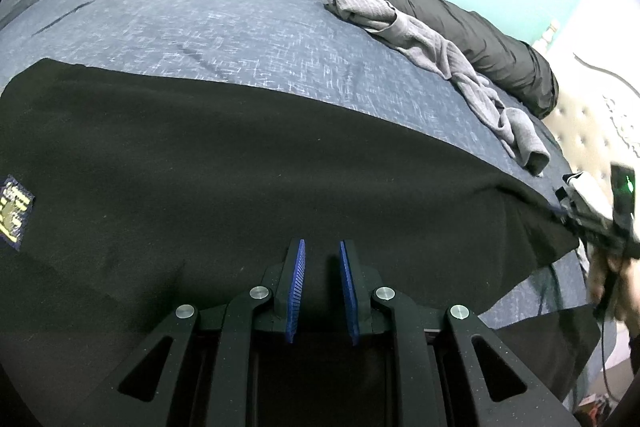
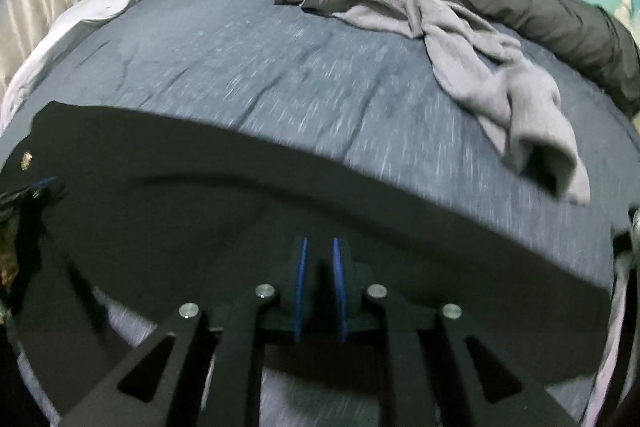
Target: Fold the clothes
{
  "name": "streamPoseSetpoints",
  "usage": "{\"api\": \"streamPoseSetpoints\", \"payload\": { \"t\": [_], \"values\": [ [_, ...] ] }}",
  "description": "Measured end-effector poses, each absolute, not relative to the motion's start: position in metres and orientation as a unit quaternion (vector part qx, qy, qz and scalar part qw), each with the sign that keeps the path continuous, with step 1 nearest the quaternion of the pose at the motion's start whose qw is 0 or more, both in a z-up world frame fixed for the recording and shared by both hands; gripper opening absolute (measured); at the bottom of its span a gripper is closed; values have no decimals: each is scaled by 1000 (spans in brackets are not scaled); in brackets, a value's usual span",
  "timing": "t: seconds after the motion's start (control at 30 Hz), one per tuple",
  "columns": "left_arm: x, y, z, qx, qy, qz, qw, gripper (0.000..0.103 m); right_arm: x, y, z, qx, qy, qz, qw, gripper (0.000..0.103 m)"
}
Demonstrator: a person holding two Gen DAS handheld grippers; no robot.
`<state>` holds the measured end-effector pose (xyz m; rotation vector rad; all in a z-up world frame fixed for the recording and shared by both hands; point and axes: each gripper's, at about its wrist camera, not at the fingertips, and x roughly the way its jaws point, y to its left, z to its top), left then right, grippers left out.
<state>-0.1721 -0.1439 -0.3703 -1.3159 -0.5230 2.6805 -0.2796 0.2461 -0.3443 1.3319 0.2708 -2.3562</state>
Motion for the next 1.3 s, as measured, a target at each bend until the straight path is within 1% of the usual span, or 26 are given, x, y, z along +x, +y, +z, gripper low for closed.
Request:
{"api": "streamPoseSetpoints", "payload": {
  "t": [0.1,0.17,0.23,0.37,0.5,0.57,0.73,0.87,1.03,1.3],
  "values": [
    [-167,-149,-369,-439,-179,879,52,19,-252,279,-337,483,64,-853,187,18],
    [-161,-153,-365,-439,-190,876,53,19,-232,305,-329,485,44,-857,169,26],
    [-154,-155,-361,-440,-191,876,52,19,-210,330,-320,485,28,-860,153,30],
    [-136,-156,-353,-445,-196,872,47,20,-164,370,-304,484,12,-867,119,31],
    [-120,-153,-342,-453,-196,868,53,27,-122,410,-295,483,-9,-871,90,31],
    [-111,-151,-335,-460,-187,866,57,28,-105,425,-294,484,-14,-872,76,40],
    [-87,-161,-312,-462,-160,871,49,28,-75,472,-301,488,-37,-872,25,44],
    [-70,-184,-296,-463,-136,875,24,33,-62,508,-307,486,-63,-872,-11,47],
    [-58,-211,-287,-473,-123,873,2,35,-54,535,-318,494,-94,-864,-25,49],
    [-37,-245,-303,-503,-139,853,-22,35,-54,547,-343,514,-132,-847,-20,49]
  ]
}}
